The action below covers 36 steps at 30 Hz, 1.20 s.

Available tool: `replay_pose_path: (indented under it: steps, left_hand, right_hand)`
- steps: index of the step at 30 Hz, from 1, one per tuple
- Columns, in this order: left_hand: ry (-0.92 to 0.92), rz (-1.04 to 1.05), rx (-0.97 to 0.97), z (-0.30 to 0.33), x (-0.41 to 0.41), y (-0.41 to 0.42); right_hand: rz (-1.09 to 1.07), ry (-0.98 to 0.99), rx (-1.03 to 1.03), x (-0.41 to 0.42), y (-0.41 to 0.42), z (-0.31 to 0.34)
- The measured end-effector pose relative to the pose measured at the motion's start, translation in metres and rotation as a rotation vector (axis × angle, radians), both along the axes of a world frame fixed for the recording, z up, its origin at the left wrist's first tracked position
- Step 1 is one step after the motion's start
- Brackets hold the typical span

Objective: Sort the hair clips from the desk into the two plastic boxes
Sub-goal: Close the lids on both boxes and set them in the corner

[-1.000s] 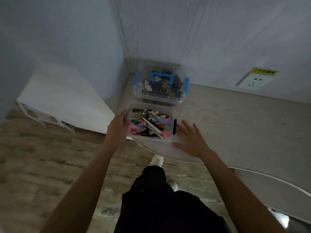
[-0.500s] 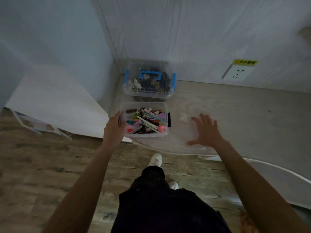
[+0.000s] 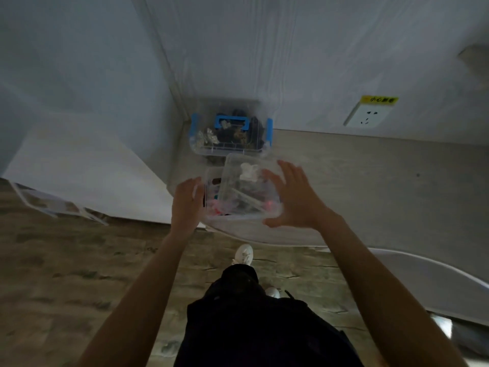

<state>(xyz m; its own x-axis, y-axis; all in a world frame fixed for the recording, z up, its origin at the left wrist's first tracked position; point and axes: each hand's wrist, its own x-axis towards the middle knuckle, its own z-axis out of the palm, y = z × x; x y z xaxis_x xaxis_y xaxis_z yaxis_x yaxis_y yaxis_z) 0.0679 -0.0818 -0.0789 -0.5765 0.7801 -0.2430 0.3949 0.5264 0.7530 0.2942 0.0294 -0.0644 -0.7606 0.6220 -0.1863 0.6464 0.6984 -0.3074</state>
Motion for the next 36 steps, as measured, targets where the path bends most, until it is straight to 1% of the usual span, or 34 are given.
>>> replay_pose_path:
  steps: [2, 6, 9, 11, 12, 13, 15, 16, 17, 18, 20, 22, 24, 25, 26, 28, 29, 30, 33, 36]
  left_hand:
    - [-0.003, 0.064, 0.037, 0.006, -0.002, -0.001]
    - [-0.039, -0.036, -0.033, 0.006, -0.004, 0.0]
    - [-0.011, -0.064, -0.062, 0.002, -0.005, 0.001]
    - [-0.004, -0.067, -0.067, 0.002, -0.004, 0.001]
    - [-0.018, -0.062, -0.069, 0.002, -0.005, 0.0]
    - [-0.04, -0.056, -0.075, 0.001, -0.005, -0.001]
    - [-0.081, -0.04, -0.072, -0.001, -0.006, -0.002]
    - [-0.103, -0.03, -0.062, -0.002, -0.006, -0.003]
    - [-0.124, -0.018, -0.053, -0.002, -0.005, -0.002]
    - [-0.145, -0.006, -0.044, -0.004, -0.006, -0.002]
    - [-0.167, 0.016, -0.042, -0.006, -0.004, 0.0]
    - [-0.149, 0.054, -0.054, -0.005, -0.003, 0.002]
    - [-0.123, 0.094, -0.08, -0.011, -0.004, 0.003]
    - [-0.175, 0.124, -0.108, -0.012, -0.004, 0.003]
    - [-0.28, 0.167, -0.133, -0.013, -0.004, 0.002]
    - [-0.549, 0.253, -0.131, -0.022, -0.002, -0.001]
    - [-0.627, 0.275, -0.093, -0.024, 0.003, -0.003]
    - [-0.656, 0.298, -0.058, -0.023, 0.009, -0.003]
    - [-0.599, 0.419, 0.035, -0.019, 0.022, -0.003]
    - [-0.481, 0.47, 0.112, -0.018, 0.029, -0.001]
  right_hand:
    - [0.091, -0.095, -0.009, -0.021, 0.005, -0.006]
    - [0.188, -0.216, -0.004, -0.044, 0.012, -0.011]
    - [0.192, -0.214, -0.055, -0.046, 0.013, -0.013]
    - [0.131, -0.13, -0.15, -0.041, 0.012, -0.012]
    - [0.056, -0.024, -0.215, -0.039, 0.011, -0.009]
    - [-0.061, 0.131, -0.275, -0.034, 0.01, -0.006]
    - [-0.375, 0.445, -0.325, -0.024, 0.009, -0.005]
    - [-0.542, 0.513, -0.336, -0.02, 0.007, -0.008]
    - [-0.694, 0.523, -0.4, -0.016, 0.006, -0.013]
    - [-0.819, 0.516, -0.517, -0.013, 0.006, -0.018]
    - [-1.003, 0.506, -0.78, -0.01, 0.003, -0.029]
    - [-1.125, 0.555, -0.936, -0.008, 0.001, -0.038]
    - [-1.187, 0.659, -1.034, -0.01, -0.003, -0.04]
    - [-1.193, 0.714, -1.052, -0.012, -0.005, -0.04]
    - [-1.193, 0.755, -1.03, -0.014, -0.008, -0.042]
    - [-1.186, 0.811, -0.93, -0.018, -0.013, -0.043]
    - [-1.185, 0.819, -0.87, -0.02, -0.016, -0.042]
    - [-1.17, 0.812, -0.798, -0.022, -0.019, -0.041]
    - [-1.031, 0.699, -0.573, -0.024, -0.03, -0.04]
    - [-0.937, 0.622, -0.412, -0.024, -0.037, -0.038]
